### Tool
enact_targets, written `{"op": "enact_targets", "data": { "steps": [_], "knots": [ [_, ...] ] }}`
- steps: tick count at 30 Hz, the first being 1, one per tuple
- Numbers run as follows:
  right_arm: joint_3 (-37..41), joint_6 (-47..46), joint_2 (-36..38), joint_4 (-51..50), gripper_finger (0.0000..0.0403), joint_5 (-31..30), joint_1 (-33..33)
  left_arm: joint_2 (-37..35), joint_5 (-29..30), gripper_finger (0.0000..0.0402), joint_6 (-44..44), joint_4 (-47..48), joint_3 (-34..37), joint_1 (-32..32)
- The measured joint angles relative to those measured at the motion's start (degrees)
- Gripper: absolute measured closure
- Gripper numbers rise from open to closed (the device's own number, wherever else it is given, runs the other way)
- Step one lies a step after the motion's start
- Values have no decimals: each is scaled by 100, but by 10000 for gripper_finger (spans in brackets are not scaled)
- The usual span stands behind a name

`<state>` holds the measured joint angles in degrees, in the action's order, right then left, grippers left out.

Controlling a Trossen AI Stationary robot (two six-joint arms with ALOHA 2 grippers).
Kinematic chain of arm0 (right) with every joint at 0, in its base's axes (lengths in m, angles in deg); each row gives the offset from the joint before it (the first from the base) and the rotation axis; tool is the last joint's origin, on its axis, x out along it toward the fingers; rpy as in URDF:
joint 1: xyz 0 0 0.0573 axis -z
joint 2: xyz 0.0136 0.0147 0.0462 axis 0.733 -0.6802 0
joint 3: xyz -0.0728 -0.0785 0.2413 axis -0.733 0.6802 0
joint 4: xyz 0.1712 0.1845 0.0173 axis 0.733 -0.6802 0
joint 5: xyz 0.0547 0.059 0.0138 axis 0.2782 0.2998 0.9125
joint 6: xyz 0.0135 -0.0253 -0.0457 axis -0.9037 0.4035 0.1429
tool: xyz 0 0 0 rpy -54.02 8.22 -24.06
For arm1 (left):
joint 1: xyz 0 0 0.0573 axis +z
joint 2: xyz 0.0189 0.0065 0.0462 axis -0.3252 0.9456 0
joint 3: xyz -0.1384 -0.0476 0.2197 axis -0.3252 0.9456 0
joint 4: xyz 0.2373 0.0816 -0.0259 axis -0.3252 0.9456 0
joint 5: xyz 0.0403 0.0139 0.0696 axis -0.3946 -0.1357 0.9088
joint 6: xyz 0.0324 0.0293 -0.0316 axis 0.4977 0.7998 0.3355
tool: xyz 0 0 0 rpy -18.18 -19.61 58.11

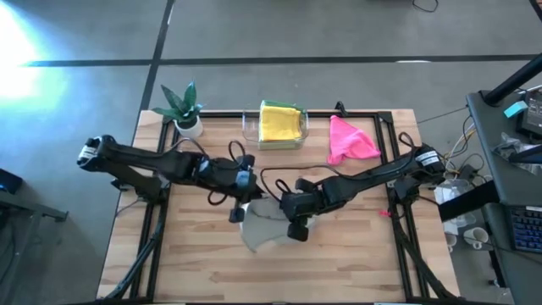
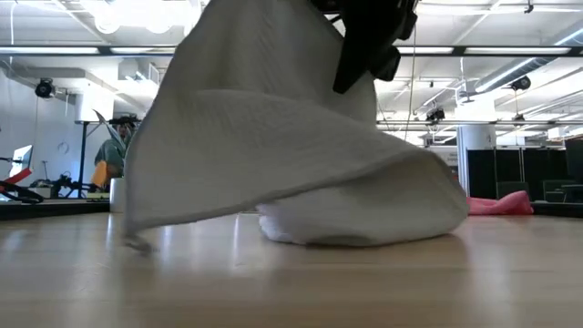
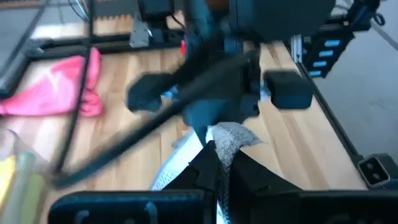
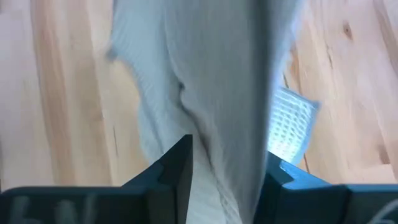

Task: Fold microfiber towels
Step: Fold the gray microfiber cloth

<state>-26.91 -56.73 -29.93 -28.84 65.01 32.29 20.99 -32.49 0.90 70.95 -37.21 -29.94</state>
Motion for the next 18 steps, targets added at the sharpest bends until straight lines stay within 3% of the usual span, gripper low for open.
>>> {"op": "enact_targets", "data": {
  "steps": [8,18],
  "knots": [
    [-1,-4,15,4,302,2,0,-401,626,402,273,572,-410,0],
    [-1,-3,22,-41,323,-3,13,-744,1014,402,276,580,-415,0]
  ]
}}
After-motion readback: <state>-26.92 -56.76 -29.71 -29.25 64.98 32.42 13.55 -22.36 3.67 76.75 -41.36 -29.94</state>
